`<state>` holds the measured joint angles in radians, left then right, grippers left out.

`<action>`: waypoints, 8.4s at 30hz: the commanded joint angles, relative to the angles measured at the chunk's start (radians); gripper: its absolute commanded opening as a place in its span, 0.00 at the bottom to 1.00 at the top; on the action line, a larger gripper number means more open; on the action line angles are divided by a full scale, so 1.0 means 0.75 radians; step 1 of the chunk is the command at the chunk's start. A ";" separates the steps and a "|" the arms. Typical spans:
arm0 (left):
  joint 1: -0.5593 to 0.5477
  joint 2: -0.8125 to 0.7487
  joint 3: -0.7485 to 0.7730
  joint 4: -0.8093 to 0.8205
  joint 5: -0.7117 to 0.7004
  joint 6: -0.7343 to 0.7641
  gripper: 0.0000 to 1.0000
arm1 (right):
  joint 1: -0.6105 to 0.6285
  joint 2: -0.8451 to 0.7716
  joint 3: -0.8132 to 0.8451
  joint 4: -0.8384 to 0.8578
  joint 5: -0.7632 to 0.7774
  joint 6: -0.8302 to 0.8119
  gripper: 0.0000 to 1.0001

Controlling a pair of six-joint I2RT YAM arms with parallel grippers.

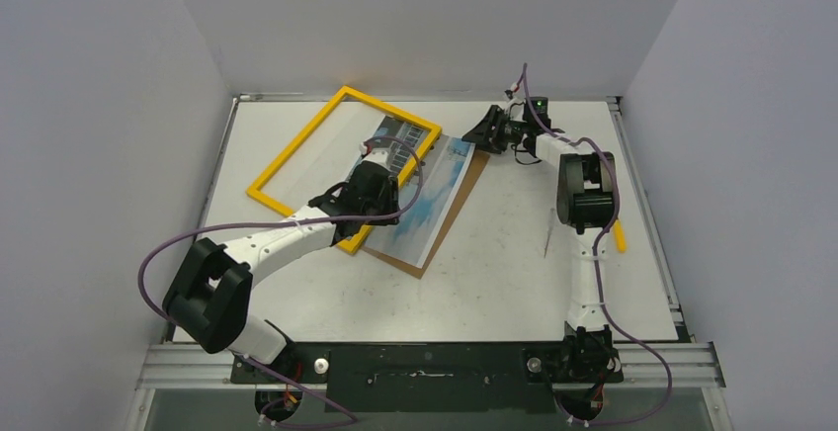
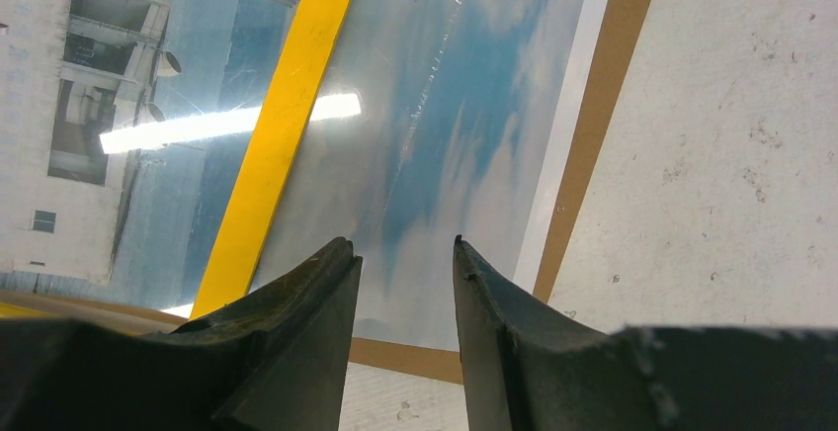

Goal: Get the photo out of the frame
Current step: Move the photo to the center of the board, then adjust the photo frame item at the center of the board.

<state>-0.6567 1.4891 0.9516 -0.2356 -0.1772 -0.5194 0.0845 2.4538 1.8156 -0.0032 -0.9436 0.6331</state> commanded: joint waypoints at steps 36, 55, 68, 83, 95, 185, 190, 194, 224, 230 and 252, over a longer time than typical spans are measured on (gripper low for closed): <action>0.050 -0.233 -0.140 0.209 0.223 0.119 0.55 | 0.117 -0.604 -0.464 -0.133 0.390 0.068 0.05; -0.262 -0.088 0.059 0.168 0.048 0.183 0.91 | -0.020 -1.053 -0.700 -0.537 0.761 -0.121 0.05; -0.228 -0.133 -0.060 0.381 0.114 0.124 0.90 | 0.025 -1.192 -0.522 -1.277 1.449 -0.417 0.10; -0.149 -0.238 -0.290 0.547 0.057 0.187 0.89 | 0.127 -1.694 -1.121 -0.719 0.988 -0.022 0.79; -0.127 -0.040 -0.215 0.557 0.317 0.208 0.82 | -0.099 -1.307 -0.888 -0.589 1.253 -0.063 0.96; -0.078 0.003 -0.243 0.578 0.262 0.164 0.72 | 0.118 -1.337 -1.134 -0.736 0.747 -0.153 0.07; -0.078 -0.021 -0.255 0.579 0.248 0.153 0.72 | 0.102 -1.262 -0.937 -1.149 0.873 -0.355 0.11; -0.077 -0.008 -0.250 0.576 0.245 0.147 0.73 | 0.102 -1.244 -0.818 -1.344 1.153 -0.398 0.11; -0.017 -0.091 -0.329 0.634 0.196 0.130 0.74 | 0.391 -1.134 -0.533 -1.103 2.005 -0.235 0.84; 0.097 -0.148 -0.274 0.573 0.165 0.114 0.77 | 0.412 -1.383 -1.012 -0.401 1.341 -0.089 1.00; 0.968 0.422 0.535 0.277 0.530 0.066 0.97 | 0.616 -1.075 -1.180 0.221 1.230 0.473 0.92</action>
<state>0.0029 1.7248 1.2686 -0.0021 0.1303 -0.4725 0.5102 1.6085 0.9401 0.0685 -0.0448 0.9184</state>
